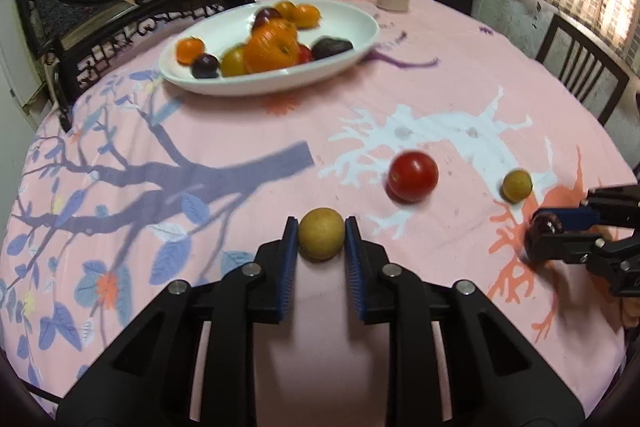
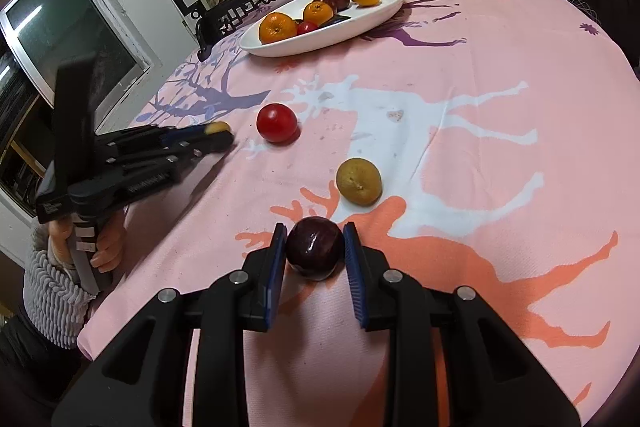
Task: Organize fruits
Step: 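Grasp brown round fruit with left tool while right tool grasps dark cherry, then place both fruits on the plate and open both tools, then grasp red tomato with left tool while right tool grasps yellow tomato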
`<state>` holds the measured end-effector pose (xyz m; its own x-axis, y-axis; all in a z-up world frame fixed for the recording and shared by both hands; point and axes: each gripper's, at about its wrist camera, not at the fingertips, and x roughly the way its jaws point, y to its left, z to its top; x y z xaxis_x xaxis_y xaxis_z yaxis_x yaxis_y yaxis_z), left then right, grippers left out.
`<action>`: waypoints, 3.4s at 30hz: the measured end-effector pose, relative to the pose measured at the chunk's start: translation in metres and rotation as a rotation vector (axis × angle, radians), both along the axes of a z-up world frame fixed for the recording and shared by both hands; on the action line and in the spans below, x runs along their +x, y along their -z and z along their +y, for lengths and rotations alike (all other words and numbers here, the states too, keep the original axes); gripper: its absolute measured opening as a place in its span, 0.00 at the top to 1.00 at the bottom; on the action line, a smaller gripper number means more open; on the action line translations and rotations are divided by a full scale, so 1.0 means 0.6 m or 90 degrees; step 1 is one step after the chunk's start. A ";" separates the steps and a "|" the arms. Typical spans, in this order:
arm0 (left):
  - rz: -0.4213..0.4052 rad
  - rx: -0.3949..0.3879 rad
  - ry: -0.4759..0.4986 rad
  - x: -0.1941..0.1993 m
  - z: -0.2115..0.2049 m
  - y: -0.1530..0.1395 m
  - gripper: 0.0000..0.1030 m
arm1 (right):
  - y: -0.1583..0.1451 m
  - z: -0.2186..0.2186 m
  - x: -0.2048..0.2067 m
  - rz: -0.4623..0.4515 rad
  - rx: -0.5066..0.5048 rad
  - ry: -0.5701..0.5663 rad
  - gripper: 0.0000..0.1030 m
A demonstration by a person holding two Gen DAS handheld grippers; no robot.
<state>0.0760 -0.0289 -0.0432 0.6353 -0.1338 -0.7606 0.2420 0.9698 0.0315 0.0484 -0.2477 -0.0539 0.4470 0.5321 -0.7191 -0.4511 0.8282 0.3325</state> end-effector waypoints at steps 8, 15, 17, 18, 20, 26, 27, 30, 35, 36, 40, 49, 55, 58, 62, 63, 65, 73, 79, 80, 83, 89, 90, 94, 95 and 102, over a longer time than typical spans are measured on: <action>-0.067 -0.027 -0.058 0.041 0.046 -0.100 0.77 | -0.108 -0.002 0.030 -0.099 -0.010 0.031 0.72; -0.089 -0.036 -0.112 0.155 0.060 -0.143 0.77 | -0.174 0.055 0.155 -0.162 -0.013 0.065 0.72; -0.077 -0.038 -0.125 0.197 0.061 -0.136 0.77 | -0.163 0.070 0.207 -0.147 -0.008 0.078 0.72; -0.067 -0.043 -0.128 0.215 0.062 -0.130 0.77 | -0.154 0.078 0.232 -0.134 -0.007 0.081 0.72; -0.050 -0.056 -0.139 0.253 0.066 -0.112 0.77 | -0.129 0.099 0.284 -0.116 -0.024 0.087 0.72; -0.007 -0.078 -0.158 0.334 0.074 -0.068 0.77 | -0.077 0.146 0.359 -0.090 -0.075 0.069 0.72; -0.007 -0.084 -0.158 0.339 0.075 -0.062 0.73 | -0.074 0.149 0.360 -0.096 -0.081 0.068 0.72; -0.005 -0.076 -0.158 0.342 0.080 -0.050 0.54 | -0.070 0.154 0.362 -0.100 -0.072 0.061 0.63; -0.025 -0.081 -0.163 0.331 0.090 -0.064 0.40 | -0.085 0.154 0.347 -0.100 -0.030 0.016 0.59; -0.036 -0.080 -0.174 0.327 0.096 -0.070 0.35 | -0.090 0.157 0.341 -0.103 -0.020 -0.002 0.59; -0.047 -0.096 -0.201 0.325 0.122 -0.082 0.33 | -0.103 0.200 0.301 -0.147 -0.047 -0.098 0.43; -0.041 -0.077 -0.198 0.328 0.113 -0.075 0.33 | -0.081 0.228 0.301 -0.168 -0.114 -0.100 0.39; -0.047 -0.082 -0.210 0.325 0.119 -0.079 0.33 | -0.070 0.185 0.344 -0.167 -0.158 0.047 0.39; -0.045 -0.080 -0.205 0.325 0.118 -0.080 0.33 | -0.082 0.172 0.343 -0.153 -0.092 0.019 0.39; -0.048 -0.059 -0.204 0.317 0.112 -0.081 0.33 | -0.104 0.166 0.332 -0.158 -0.074 0.004 0.39; -0.048 -0.054 -0.205 0.314 0.112 -0.082 0.33 | -0.107 0.161 0.331 -0.153 -0.065 0.003 0.39; -0.050 -0.041 -0.209 0.303 0.112 -0.085 0.33 | -0.115 0.151 0.326 -0.137 -0.045 -0.001 0.39; -0.064 -0.019 -0.189 0.201 0.103 -0.087 0.31 | -0.131 0.067 0.248 -0.121 -0.002 0.052 0.38; -0.066 -0.012 -0.151 0.103 0.067 -0.065 0.31 | -0.115 0.013 0.150 -0.144 -0.007 0.080 0.38; -0.069 -0.003 -0.138 0.086 0.052 -0.060 0.31 | -0.113 0.005 0.127 -0.158 -0.013 0.085 0.38; -0.077 0.023 -0.093 0.048 0.009 -0.048 0.30 | -0.097 -0.016 0.073 -0.175 -0.021 0.098 0.38; -0.080 0.079 -0.019 0.012 -0.067 -0.021 0.27 | -0.053 -0.033 0.036 -0.135 -0.040 0.088 0.38; -0.083 0.084 -0.015 0.010 -0.073 -0.019 0.26 | -0.051 -0.034 0.035 -0.133 -0.043 0.090 0.38; -0.093 0.084 0.007 0.004 -0.091 -0.018 0.25 | -0.049 -0.038 0.039 -0.123 -0.038 0.097 0.36; -0.095 0.087 0.009 0.004 -0.093 -0.018 0.24 | -0.047 -0.039 0.041 -0.118 -0.039 0.098 0.36; -0.098 0.091 0.025 0.000 -0.109 -0.015 0.23 | -0.045 -0.039 0.041 -0.113 -0.041 0.097 0.36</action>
<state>0.0759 -0.0940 -0.0340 0.7415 -0.0590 -0.6684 0.2618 0.9426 0.2073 0.0732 -0.2709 -0.0267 0.6412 0.4043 -0.6522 -0.3666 0.9081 0.2025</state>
